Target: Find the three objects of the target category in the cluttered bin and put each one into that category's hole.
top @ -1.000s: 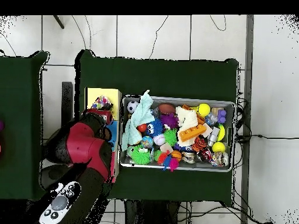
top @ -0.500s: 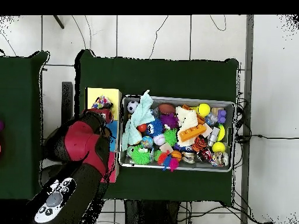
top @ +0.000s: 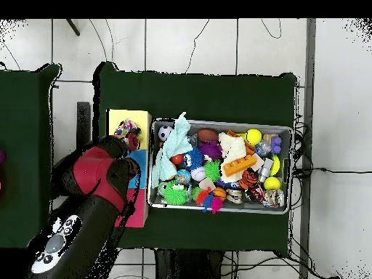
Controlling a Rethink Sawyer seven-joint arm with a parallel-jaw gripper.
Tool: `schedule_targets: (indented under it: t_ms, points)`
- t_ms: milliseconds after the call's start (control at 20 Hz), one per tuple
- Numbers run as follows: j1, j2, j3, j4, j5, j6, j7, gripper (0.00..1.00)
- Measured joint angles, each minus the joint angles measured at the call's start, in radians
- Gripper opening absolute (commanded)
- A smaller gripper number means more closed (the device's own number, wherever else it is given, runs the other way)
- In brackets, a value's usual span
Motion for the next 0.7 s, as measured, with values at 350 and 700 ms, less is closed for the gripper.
schedule_targets:
  t_ms: [350, 700]
  points:
    - [0.025, 0.047, -0.052, -0.060, -0.046, 0.062, 0.000, 0.00]
    - [0.026, 0.051, -0.056, -0.069, -0.069, 0.065, 0.000, 0.00]
